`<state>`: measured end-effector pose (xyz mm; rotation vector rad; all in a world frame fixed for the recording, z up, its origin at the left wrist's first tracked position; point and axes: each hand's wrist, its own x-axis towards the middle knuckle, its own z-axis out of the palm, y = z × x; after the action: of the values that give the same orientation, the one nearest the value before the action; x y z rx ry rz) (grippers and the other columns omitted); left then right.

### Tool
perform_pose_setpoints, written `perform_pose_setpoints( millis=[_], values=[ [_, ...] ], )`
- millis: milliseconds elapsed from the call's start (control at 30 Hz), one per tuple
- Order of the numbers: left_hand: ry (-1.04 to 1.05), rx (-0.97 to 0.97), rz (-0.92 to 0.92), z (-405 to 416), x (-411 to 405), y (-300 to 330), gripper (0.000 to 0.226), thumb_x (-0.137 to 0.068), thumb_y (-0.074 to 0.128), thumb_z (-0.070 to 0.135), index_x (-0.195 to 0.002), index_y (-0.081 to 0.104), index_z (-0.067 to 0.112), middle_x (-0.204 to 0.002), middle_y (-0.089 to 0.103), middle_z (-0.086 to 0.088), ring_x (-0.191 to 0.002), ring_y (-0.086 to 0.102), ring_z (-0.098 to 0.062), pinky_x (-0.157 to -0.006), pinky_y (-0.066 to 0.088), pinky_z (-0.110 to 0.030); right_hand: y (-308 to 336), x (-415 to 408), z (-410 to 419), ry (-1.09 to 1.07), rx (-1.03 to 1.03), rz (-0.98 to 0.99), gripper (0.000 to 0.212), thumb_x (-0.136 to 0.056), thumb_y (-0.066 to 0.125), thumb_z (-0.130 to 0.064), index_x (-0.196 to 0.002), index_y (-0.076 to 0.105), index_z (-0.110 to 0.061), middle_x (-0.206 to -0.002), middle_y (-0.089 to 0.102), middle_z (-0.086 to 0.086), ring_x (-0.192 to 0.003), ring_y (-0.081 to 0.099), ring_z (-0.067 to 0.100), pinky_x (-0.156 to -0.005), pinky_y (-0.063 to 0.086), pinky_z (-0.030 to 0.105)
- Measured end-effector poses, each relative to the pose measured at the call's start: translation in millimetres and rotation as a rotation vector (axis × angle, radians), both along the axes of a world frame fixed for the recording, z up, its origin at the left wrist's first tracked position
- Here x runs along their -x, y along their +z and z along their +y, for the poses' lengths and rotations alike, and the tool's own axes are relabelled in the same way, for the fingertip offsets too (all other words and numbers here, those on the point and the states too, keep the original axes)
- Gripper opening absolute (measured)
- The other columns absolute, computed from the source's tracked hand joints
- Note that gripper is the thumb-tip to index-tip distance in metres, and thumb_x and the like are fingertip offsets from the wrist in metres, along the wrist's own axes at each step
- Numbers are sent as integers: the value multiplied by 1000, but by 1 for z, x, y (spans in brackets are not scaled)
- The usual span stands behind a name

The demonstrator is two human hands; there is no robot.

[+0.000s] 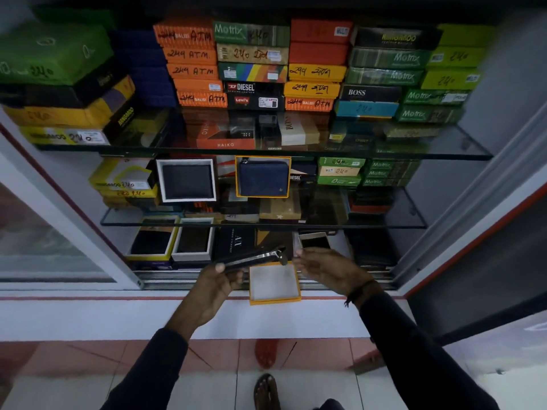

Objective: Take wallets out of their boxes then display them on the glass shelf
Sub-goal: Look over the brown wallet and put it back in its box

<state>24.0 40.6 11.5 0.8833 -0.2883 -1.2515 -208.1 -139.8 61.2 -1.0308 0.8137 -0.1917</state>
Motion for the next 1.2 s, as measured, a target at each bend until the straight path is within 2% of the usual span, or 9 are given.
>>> perform_pose_setpoints(
  millis=[167,267,433,667,833,933,1000,1133,1200],
  values=[
    [47,-68,-46,-5,-6,-7,25,-80,56,16,-87,79,9,-80,75,-12,-70,70,-18,-69,61,-28,14,-20,13,86,-64,-88,61,-66,85,-51,-112,73,-14,-109,76,13,-103,74,26,-76,60,30],
    [48,-104,-84,-5,-11,-13,26,-78,61,15,-100,68,2,-84,72,-13,-72,71,-18,-68,61,-28,19,-21,18,136,4,-108,43,-68,87,-38,-105,77,-18,-110,76,15,-102,74,26,-78,60,29],
    [32,-121,-154,0,-15,-17,25,-78,66,12,-100,72,4,-88,75,-12,-77,72,-19,-70,62,-27,9,-22,18,56,59,-108,34,-79,79,-7,-112,69,-9,-104,76,14,-95,76,25,-78,60,28],
    [-68,-26,-99,10,-8,-11,24,-70,74,16,-93,82,13,-94,79,-7,-82,73,-19,-79,62,-31,-1,-7,-4,70,45,-88,21,-79,75,-17,-100,79,-14,-98,79,8,-88,75,14,-74,59,22],
    [-289,30,-146,-1,16,8,39,-69,74,17,-107,79,10,-103,79,-7,-88,73,-16,-80,60,-29,-19,-11,9,-44,-144,-138,26,-97,49,-3,-118,65,2,-122,64,22,-116,62,34,-102,49,40],
    [-391,53,-151,-10,31,15,66,-66,89,24,-124,68,2,-116,75,-12,-107,71,-23,-86,59,-30,-24,-25,41,-119,-336,-303,25,-93,48,-6,-103,70,0,-104,71,21,-96,71,31,-80,62,35],
    [-394,59,-176,-12,32,18,66,-68,89,24,-127,67,3,-121,74,-12,-114,68,-24,-89,57,-31,-29,-33,55,-190,-380,-348,24,-100,41,-4,-107,64,1,-106,66,22,-92,67,30,-72,62,30],
    [-321,-31,-244,-5,21,13,64,-71,80,1,-131,65,13,-124,73,-10,-116,68,-24,-88,58,-32,-34,-31,50,-213,-281,-306,19,-95,52,-12,-109,62,-5,-107,63,19,-92,68,27,-71,61,31],
    [-285,-98,-343,-2,14,10,75,-68,83,-7,-136,59,16,-125,73,-10,-117,68,-26,-86,59,-33,-37,-24,39,-197,-276,-199,36,-89,60,-32,-115,64,-8,-111,67,19,-100,68,29,-78,60,37]
  ],
)
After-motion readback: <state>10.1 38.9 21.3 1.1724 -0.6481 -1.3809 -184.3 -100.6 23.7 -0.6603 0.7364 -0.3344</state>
